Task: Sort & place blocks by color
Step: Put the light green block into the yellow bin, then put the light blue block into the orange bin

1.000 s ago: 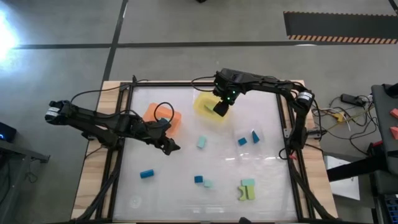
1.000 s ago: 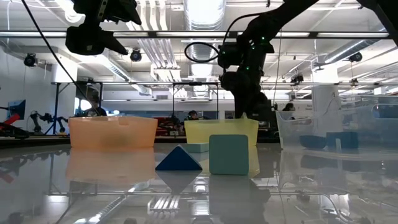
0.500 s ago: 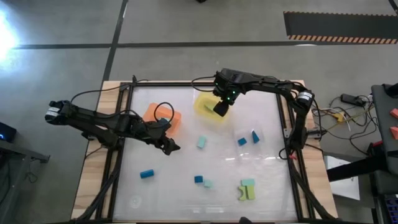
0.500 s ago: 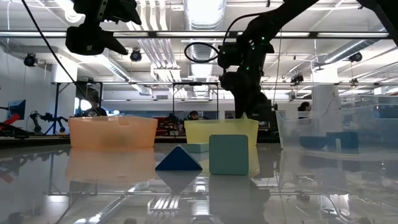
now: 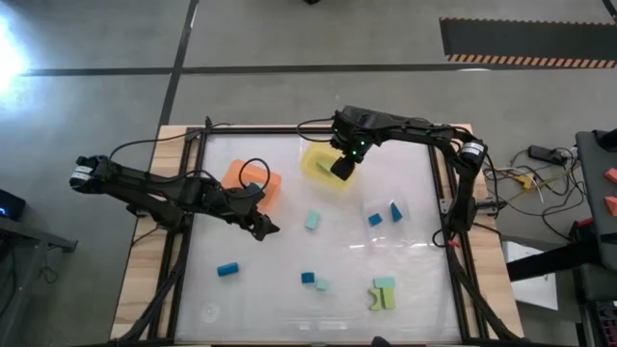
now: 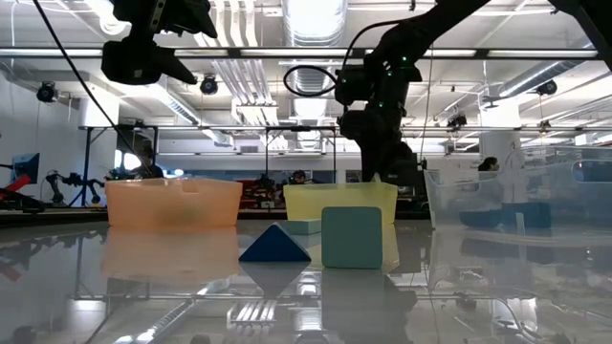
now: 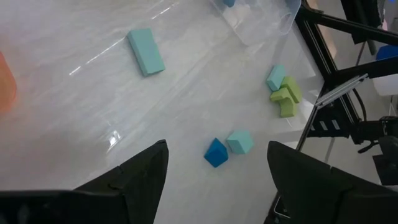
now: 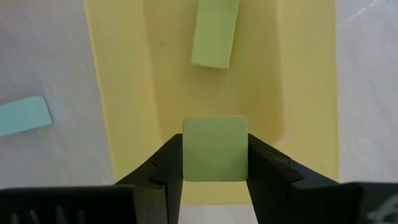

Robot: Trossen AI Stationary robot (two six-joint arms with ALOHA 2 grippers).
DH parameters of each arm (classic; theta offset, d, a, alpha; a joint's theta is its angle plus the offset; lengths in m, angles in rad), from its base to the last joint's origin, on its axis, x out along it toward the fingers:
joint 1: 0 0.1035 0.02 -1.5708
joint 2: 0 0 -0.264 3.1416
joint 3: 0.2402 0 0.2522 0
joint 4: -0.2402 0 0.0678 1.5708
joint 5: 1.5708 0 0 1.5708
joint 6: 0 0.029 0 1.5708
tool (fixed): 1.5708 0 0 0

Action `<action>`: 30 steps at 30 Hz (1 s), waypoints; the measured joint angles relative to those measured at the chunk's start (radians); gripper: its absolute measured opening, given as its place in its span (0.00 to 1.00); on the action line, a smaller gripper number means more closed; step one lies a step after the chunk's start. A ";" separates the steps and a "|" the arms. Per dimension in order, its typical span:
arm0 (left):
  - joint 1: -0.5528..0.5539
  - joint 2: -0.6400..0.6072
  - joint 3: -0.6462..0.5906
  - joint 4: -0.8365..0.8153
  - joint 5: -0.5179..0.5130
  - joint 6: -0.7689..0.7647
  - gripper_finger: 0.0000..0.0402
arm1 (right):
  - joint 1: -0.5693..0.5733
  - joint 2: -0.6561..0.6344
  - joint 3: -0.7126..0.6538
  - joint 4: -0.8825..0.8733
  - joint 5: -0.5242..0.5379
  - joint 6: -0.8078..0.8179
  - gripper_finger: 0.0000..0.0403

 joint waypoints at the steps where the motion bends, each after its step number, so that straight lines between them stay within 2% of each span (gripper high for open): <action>1: 0.000 0.000 0.000 0.000 0.000 0.008 0.64 | 0.000 0.000 0.000 0.000 0.000 0.003 0.32; 8: 0.000 0.000 0.000 0.001 0.000 0.041 0.64 | 0.000 -0.001 0.000 0.000 0.001 0.046 0.56; 11: 0.005 0.000 0.000 0.001 0.000 0.046 0.64 | 0.000 -0.023 0.000 -0.003 -0.001 0.081 0.62; 17: 0.028 0.000 0.005 0.015 0.000 0.050 0.64 | 0.013 -0.163 0.000 -0.018 -0.008 0.179 0.61; 22: 0.044 0.008 0.021 0.117 -0.003 0.043 0.64 | 0.049 -0.328 0.000 -0.028 -0.034 0.308 0.58; 30: 0.069 0.154 0.110 0.171 -0.004 0.102 0.64 | 0.168 -0.510 0.000 -0.022 -0.015 0.495 0.58</action>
